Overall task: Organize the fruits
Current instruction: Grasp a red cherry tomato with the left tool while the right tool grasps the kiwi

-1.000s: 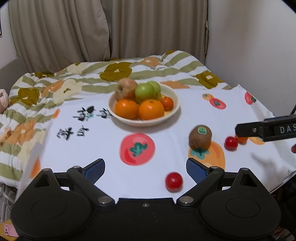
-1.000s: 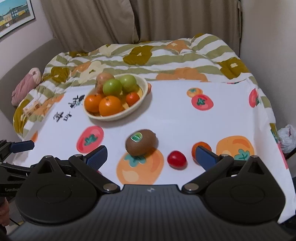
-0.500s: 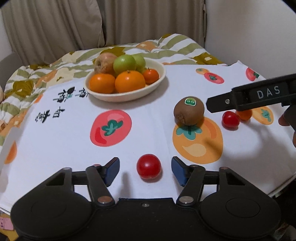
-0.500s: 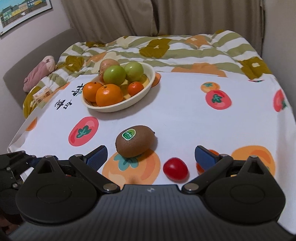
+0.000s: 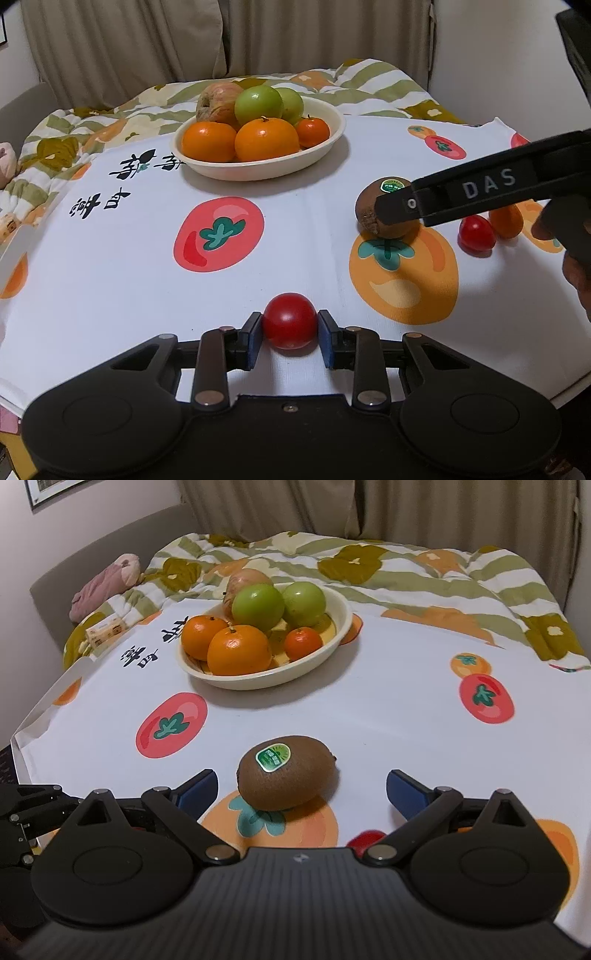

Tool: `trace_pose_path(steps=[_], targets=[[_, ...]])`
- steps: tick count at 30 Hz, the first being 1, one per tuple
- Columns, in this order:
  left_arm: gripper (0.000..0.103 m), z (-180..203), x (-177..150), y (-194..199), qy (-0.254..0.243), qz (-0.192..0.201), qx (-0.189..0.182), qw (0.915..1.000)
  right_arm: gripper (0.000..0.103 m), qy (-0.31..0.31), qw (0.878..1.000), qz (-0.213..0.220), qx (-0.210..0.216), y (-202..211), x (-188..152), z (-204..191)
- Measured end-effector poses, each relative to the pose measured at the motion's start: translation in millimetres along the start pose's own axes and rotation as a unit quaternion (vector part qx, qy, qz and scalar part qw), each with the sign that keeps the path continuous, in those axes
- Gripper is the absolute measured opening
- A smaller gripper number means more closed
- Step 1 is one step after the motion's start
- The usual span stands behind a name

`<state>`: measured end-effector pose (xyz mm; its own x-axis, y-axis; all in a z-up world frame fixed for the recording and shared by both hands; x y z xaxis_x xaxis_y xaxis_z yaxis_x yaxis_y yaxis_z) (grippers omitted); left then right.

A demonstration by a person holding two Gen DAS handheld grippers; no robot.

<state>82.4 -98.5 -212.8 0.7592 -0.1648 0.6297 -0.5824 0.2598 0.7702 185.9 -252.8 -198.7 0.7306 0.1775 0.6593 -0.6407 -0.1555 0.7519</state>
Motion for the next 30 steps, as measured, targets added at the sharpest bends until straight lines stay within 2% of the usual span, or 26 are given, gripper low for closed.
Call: trace_pose_path(steps=[13,16,22,25,30], targets=[[0.034,-4,2,0,0.022,0.001,0.016,0.9996,0.103,0.015,0.999,-0.019,0.024,-20,2,-7],[0.034,-7,2,0,0.027,0.001,0.021,0.9994,0.097,0.02,0.999,-0.023,0.028,-25,2,-9],[0.034,-10,5,-1,0.028,0.002,0.026,0.9993,0.096,0.029,0.999,-0.016,0.02,-27,2,-13],[0.034,-11,6,-1,0.029,0.003,0.028,0.9992,0.085,0.036,0.999,-0.013,0.016,-27,2,-15],[0.034,-11,8,2,0.031,0.005,0.031,0.999,0.081,0.043,0.999,-0.011,0.013,-26,2,-17]])
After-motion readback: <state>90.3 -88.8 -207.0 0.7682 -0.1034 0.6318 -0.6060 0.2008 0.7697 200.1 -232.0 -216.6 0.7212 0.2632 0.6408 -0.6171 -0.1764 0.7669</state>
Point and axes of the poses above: each gripper's, at about its wrist camera, not at the fingertips, and y roughly against the way its jaws point, z to its right, x to its top, the point moved 2 cm from there along -y, roughly the way its jaws point, and after that the axes turned 13 degrees about -x, right-handed, at the moved point
